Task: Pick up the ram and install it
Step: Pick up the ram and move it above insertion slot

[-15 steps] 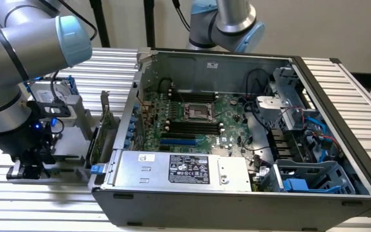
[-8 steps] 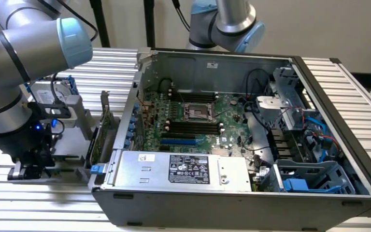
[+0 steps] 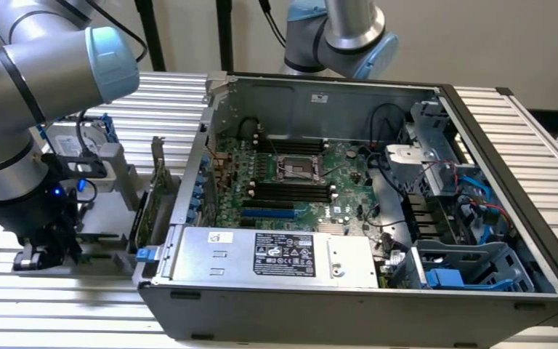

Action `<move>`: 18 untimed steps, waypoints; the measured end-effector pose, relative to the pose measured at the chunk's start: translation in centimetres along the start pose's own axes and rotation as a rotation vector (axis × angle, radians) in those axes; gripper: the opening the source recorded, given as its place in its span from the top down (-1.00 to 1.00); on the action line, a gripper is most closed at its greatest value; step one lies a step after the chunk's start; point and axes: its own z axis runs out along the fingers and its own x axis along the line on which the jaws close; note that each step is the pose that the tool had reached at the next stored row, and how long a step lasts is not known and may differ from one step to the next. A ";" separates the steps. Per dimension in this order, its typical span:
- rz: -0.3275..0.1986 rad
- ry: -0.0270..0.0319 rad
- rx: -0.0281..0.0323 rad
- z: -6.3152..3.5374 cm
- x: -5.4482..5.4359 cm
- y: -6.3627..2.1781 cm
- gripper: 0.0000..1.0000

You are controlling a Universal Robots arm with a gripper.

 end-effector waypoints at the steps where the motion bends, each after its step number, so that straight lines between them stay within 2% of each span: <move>1: 0.000 0.0001 0.0001 0.00 0.0 0.00 0.51; 2: 0.000 -0.0002 0.0001 0.00 0.0 0.00 0.63; 3: 0.000 -0.0001 0.0001 -0.01 0.0 0.00 0.63; 4: 0.000 0.0000 0.0000 -0.01 0.0 0.00 0.73; 13: 0.003 0.0000 -0.0001 -0.02 0.0 0.00 0.73; 18: 0.035 -0.0013 -0.0003 -0.02 0.0 -0.02 0.73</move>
